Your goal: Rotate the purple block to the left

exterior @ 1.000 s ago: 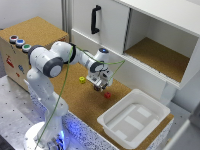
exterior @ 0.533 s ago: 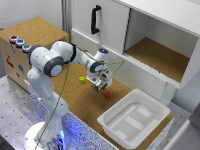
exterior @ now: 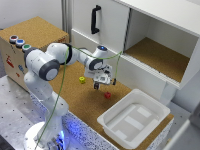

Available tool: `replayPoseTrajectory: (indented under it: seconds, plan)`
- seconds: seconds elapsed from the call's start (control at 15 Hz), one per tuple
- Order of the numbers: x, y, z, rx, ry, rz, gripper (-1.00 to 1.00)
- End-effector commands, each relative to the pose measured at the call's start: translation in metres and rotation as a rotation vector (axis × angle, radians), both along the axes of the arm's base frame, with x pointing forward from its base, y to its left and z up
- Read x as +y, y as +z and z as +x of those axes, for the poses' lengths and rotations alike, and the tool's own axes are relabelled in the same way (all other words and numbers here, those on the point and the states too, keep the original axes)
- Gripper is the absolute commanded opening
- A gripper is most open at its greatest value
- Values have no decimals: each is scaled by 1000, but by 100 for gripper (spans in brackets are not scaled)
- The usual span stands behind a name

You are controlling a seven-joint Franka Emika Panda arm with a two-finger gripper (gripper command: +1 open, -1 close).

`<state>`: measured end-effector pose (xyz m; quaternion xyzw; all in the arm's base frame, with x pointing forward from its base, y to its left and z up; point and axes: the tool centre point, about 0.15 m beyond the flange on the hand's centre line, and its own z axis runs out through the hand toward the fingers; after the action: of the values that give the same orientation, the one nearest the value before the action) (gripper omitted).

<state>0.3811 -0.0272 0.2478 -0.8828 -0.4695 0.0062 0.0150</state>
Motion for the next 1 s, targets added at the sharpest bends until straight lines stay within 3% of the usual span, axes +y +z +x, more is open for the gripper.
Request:
replayPoseTrajectory:
  seconds: [0.0, 0.27, 0.33, 0.6, 0.67, 0.93]
  plan:
    - [16, -32, -1, 0, 331, -76, -100]
    - [21, -29, -14, -48, 608, -93, -100]
    - [19, -34, -20, -89, 688, -136, -100]
    - [17, -51, -11, -70, 753, -163, -100]
    - [22, -48, -9, -70, 719, -165, 100]
    - [24, -17, -15, -87, 655, -138, 100]
